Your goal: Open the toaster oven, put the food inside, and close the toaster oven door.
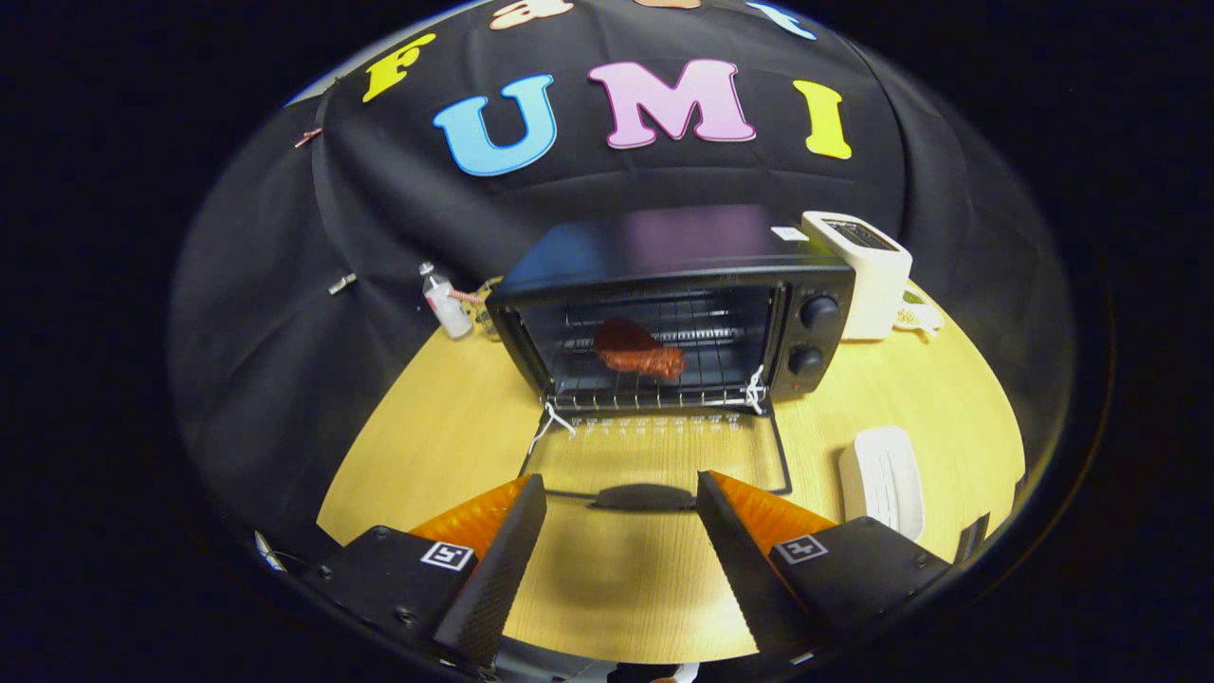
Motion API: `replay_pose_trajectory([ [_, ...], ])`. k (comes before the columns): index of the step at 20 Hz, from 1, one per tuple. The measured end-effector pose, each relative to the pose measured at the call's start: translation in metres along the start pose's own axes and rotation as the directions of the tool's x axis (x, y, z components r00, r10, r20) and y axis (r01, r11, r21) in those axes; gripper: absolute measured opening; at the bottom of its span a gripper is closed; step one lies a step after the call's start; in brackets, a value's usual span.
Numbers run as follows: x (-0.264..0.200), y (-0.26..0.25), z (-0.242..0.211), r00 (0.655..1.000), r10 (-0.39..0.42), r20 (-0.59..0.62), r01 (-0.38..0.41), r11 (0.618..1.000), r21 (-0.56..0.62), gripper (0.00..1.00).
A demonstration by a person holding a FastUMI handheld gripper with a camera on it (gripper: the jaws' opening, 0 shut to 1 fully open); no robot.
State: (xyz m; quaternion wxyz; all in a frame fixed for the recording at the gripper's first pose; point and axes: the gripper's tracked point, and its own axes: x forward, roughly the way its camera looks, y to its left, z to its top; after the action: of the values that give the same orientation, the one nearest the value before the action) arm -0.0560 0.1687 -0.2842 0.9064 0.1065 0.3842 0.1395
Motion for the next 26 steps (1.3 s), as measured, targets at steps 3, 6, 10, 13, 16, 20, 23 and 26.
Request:
replay_pose_trajectory([
  [3,0.008,0.006,-0.031,0.996,-0.001,-0.086,0.0,1.0,-0.014,0.98],
  [6,0.019,0.004,-0.057,0.988,-0.024,-0.154,0.02,1.0,-0.023,0.99],
  [10,0.029,-0.001,-0.08,0.974,-0.051,-0.22,0.046,0.999,-0.03,0.99],
  [13,0.034,-0.005,-0.091,0.967,-0.066,-0.246,0.064,0.998,-0.016,0.99],
  [16,0.04,-0.01,-0.101,0.958,-0.094,-0.271,0.088,0.996,-0.036,0.99],
  [20,0.06,-0.015,-0.109,0.946,-0.141,-0.293,0.126,0.99,-0.071,0.99],
  [23,0.073,-0.022,-0.107,0.941,-0.183,-0.286,0.165,0.983,-0.083,0.99],
  [26,0.083,-0.03,-0.098,0.938,-0.229,-0.261,0.217,0.973,-0.075,0.99],
])
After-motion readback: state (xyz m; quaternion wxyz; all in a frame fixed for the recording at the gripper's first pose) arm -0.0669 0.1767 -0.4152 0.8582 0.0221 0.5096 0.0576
